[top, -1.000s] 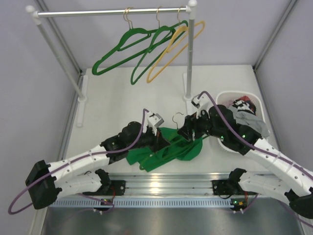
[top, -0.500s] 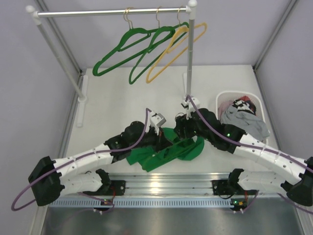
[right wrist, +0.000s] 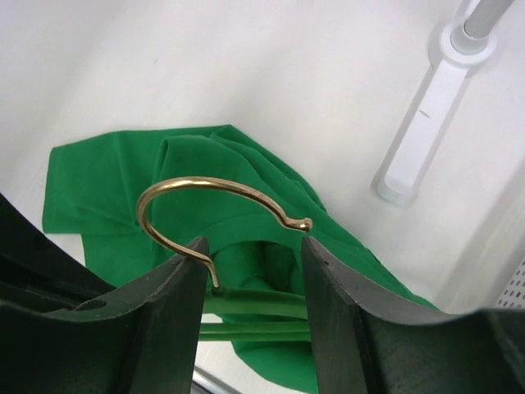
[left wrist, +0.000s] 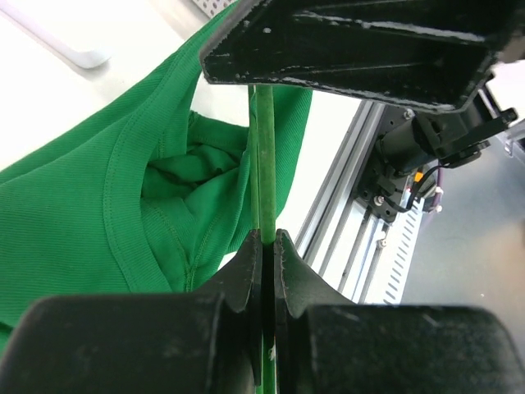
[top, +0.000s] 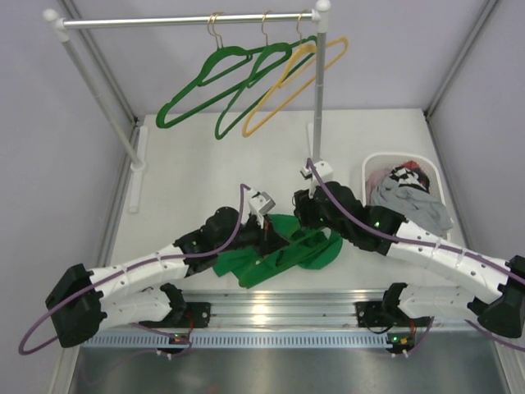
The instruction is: Place the tank top on the hanger
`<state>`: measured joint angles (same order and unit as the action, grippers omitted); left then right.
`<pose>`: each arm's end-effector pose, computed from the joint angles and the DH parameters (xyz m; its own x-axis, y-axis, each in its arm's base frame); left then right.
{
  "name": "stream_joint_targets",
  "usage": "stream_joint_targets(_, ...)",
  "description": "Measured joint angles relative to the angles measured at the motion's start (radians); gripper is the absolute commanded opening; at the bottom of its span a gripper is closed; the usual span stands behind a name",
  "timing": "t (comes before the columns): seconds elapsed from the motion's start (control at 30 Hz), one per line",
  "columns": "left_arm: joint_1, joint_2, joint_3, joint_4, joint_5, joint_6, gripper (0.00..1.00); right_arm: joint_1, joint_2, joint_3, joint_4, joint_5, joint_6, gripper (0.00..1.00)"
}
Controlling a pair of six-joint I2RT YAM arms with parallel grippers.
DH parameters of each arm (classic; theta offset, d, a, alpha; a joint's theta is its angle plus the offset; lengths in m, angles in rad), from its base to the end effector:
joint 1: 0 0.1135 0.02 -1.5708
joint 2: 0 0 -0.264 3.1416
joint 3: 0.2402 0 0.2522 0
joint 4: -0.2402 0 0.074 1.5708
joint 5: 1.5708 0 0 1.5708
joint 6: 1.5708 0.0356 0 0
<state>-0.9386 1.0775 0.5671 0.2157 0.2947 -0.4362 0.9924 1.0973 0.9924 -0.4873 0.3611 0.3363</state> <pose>0.1343 -0.2009 0.2473 -0.5511 0.0682 -0.8317 0.7760 0.4083 -0.4807 0.1409 0.1929 0.3226 -0.4937 -0.1914 -0.8483 -0.4875 0.8687 0.0876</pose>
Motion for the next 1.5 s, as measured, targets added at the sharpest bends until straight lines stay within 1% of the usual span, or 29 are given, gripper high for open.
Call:
stream_joint_targets(0.2, 0.000, -0.081, -0.009, -0.007, -0.008, -0.001, 0.00, 0.029, 0.041, 0.062, -0.008, 0.021, 0.005, 0.49)
stream_joint_targets(0.37, 0.001, -0.087, -0.010, 0.000, -0.001, -0.007, 0.00, 0.053, 0.072, 0.091, -0.024, 0.051, 0.008, 0.48)
stream_joint_targets(0.5, 0.001, -0.084, -0.011, 0.011, 0.004, -0.012, 0.00, 0.060, 0.100, 0.120, -0.053, 0.076, 0.026, 0.45)
stream_joint_targets(0.67, 0.001, -0.009, -0.011, 0.081, 0.026, -0.027, 0.00, 0.061, 0.100, 0.113, -0.081, 0.119, 0.059, 0.46)
stream_joint_targets(0.83, 0.001, 0.101, -0.011, 0.172, 0.067, -0.056, 0.00, 0.061, 0.069, 0.045, -0.090, 0.160, 0.084, 0.49)
stream_joint_targets(0.9, 0.001, 0.133, -0.010, 0.204, 0.080, -0.066, 0.00, 0.060, 0.065, 0.030, -0.091, 0.174, 0.088, 0.49)
stream_joint_targets(1.0, 0.001, 0.154, -0.010, 0.233, 0.091, -0.079, 0.00, 0.060, 0.065, 0.028, -0.097, 0.192, 0.090, 0.40)
stream_joint_targets(1.03, 0.001, 0.157, -0.010, 0.238, 0.093, -0.083, 0.00, 0.060, 0.064, 0.028, -0.097, 0.196, 0.092, 0.30)
stream_joint_targets(1.1, 0.001, 0.158, -0.010, 0.239, 0.093, -0.089, 0.02, 0.060, 0.064, 0.028, -0.098, 0.206, 0.093, 0.23)
stream_joint_targets(1.13, 0.001, 0.159, -0.009, 0.239, 0.092, -0.090, 0.06, 0.060, 0.064, 0.028, -0.097, 0.208, 0.094, 0.18)
stream_joint_targets(1.2, 0.000, 0.163, -0.005, 0.239, 0.090, -0.090, 0.13, 0.061, 0.062, 0.028, -0.095, 0.206, 0.094, 0.12)
stream_joint_targets(1.23, 0.000, 0.164, -0.002, 0.238, 0.087, -0.091, 0.20, 0.061, 0.060, 0.026, -0.092, 0.206, 0.092, 0.08)
stream_joint_targets(1.37, -0.001, 0.167, 0.007, 0.233, 0.061, -0.100, 0.34, 0.061, 0.029, -0.004, -0.079, 0.203, 0.082, 0.01)
stream_joint_targets(1.5, -0.002, 0.166, 0.009, 0.230, 0.024, -0.107, 0.40, 0.061, -0.001, -0.018, -0.074, 0.190, 0.075, 0.00)
